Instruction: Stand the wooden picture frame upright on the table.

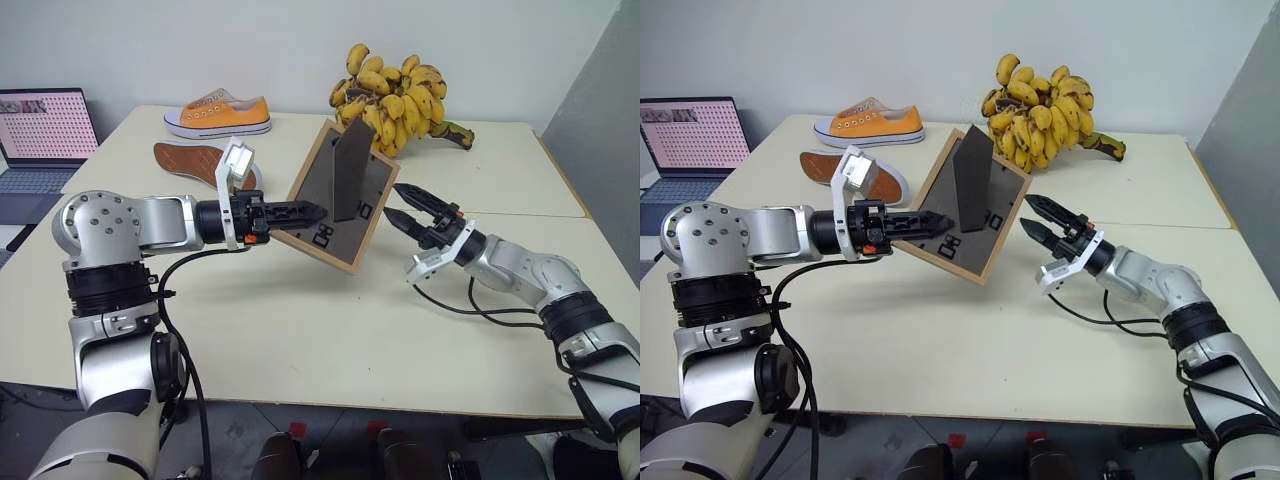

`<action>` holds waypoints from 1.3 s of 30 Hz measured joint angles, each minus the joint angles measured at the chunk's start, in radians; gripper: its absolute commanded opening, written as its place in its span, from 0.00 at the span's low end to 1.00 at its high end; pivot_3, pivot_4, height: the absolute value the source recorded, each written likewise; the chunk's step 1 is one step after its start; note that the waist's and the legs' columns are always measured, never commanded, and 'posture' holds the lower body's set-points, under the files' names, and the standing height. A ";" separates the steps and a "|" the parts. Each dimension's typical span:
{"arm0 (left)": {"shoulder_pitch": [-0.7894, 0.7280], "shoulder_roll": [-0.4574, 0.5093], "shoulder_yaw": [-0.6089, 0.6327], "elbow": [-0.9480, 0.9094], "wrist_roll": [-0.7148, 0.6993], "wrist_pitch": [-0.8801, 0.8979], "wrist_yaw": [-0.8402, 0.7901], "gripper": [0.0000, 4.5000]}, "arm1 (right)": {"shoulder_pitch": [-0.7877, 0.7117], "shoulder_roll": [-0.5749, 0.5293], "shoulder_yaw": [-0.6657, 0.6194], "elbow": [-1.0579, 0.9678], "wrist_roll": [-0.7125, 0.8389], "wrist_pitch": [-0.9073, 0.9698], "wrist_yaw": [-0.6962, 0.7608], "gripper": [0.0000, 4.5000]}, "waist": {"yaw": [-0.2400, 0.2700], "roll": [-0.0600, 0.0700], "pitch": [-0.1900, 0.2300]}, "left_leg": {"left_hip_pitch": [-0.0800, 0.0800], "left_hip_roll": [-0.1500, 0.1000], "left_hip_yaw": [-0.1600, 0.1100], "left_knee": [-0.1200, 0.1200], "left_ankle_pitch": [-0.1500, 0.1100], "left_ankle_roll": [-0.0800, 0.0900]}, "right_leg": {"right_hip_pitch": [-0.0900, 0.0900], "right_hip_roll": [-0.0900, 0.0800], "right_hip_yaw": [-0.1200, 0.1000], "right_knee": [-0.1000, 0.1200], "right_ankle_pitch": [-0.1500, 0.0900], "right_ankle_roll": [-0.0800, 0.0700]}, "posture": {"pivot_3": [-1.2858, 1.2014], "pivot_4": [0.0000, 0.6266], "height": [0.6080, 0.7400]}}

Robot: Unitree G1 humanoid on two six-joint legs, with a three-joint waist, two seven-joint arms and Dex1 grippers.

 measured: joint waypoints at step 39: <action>-0.006 0.001 -0.009 0.026 -0.126 0.000 0.072 0.29 | -0.076 0.039 0.020 0.027 -0.009 0.001 -0.084 0.32 | 0.000 0.000 0.000 | 0.000 0.000 0.000 0.000 0.000 0.000 | 0.000 0.000 0.000 0.000 0.000 0.000 | 0.52 0.24 1.00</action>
